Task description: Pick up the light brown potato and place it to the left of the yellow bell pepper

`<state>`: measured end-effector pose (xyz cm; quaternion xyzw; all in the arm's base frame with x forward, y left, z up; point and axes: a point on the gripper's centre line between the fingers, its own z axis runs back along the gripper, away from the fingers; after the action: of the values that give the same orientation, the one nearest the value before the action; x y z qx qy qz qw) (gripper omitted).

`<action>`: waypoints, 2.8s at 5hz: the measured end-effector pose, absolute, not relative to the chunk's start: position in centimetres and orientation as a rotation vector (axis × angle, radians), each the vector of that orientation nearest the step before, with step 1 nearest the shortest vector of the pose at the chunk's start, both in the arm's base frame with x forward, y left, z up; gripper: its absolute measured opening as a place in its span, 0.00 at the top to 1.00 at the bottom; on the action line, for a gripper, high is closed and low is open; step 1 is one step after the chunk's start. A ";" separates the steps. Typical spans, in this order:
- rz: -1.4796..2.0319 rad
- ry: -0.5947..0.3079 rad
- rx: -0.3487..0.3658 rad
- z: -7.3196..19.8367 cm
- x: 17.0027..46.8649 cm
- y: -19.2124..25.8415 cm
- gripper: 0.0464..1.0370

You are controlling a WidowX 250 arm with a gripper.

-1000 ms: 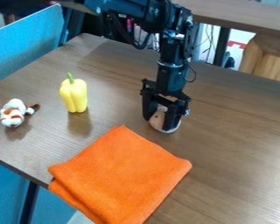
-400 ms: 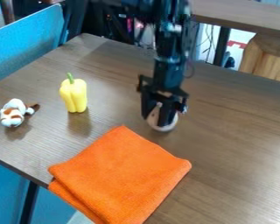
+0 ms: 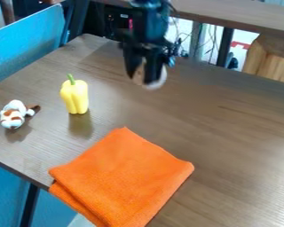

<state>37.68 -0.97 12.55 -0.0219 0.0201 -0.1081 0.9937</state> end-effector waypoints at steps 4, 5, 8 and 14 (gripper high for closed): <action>0.316 0.019 0.035 15.7 38.2 15.8 0.46; 0.386 0.082 0.017 13.9 37.2 19.2 0.46; 0.423 0.301 -0.044 4.8 36.8 22.5 0.46; 0.448 0.119 0.106 15.5 34.5 18.6 0.03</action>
<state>34.48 18.62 15.53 0.0527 0.0589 0.2220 0.9718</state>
